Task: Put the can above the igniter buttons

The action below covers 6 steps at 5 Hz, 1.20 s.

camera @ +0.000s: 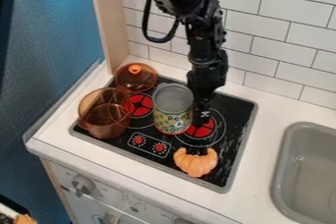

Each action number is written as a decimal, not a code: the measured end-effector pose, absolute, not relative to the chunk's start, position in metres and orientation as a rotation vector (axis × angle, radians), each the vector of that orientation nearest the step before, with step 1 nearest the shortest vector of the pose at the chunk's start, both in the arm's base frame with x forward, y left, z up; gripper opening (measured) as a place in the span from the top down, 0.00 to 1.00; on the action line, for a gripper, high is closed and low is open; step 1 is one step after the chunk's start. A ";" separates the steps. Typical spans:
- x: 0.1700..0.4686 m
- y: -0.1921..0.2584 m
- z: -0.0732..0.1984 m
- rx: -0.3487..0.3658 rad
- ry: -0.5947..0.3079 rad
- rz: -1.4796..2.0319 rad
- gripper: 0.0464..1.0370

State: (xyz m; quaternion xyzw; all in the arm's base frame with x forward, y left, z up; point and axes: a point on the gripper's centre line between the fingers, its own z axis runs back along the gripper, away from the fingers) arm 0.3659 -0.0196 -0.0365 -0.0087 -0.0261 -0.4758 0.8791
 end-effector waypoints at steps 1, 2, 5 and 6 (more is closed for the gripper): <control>0.352 -0.008 -0.044 -0.024 -0.007 -0.942 0.04; 0.345 0.005 -0.038 -0.018 -0.025 -0.862 0.04; 0.350 0.003 -0.035 -0.026 -0.046 -0.881 0.04; 0.355 -0.003 -0.032 -0.014 -0.067 -0.914 0.04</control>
